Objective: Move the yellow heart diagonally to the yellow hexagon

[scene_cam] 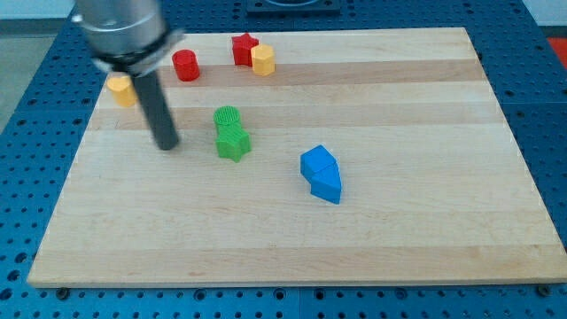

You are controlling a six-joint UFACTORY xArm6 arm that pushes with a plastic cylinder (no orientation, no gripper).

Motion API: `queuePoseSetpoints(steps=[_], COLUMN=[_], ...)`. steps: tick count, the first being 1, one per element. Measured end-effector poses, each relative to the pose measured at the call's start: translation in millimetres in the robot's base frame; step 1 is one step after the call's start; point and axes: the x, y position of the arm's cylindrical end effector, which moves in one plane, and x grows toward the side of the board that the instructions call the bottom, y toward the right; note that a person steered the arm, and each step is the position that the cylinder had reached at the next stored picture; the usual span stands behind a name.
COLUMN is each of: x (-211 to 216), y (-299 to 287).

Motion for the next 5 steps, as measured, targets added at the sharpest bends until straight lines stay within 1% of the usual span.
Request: queuePoseSetpoints(steps=[1, 2, 3, 4, 5], x=[-20, -34, -89, -131, -109], y=[-91, -97, -92, -93, -80])
